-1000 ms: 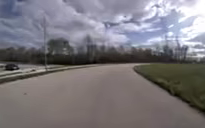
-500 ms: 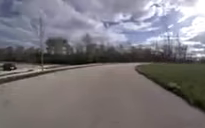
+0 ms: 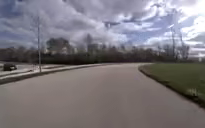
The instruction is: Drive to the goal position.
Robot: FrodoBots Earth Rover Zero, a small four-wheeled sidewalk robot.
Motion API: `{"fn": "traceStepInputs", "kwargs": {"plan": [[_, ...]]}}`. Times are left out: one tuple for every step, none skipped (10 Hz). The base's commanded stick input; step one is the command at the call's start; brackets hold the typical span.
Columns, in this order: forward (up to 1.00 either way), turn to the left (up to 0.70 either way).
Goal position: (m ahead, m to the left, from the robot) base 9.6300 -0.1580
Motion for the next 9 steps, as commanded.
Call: {"fn": "traceStepInputs", "kwargs": {"plan": [[1.00,0.00],[1.00,0.00],[1.00,0.00],[1.00,0.00],[1.00,0.00],[1.00,0.00],[1.00,-0.37],[1.00,-0.32],[1.00,-0.28]]}}
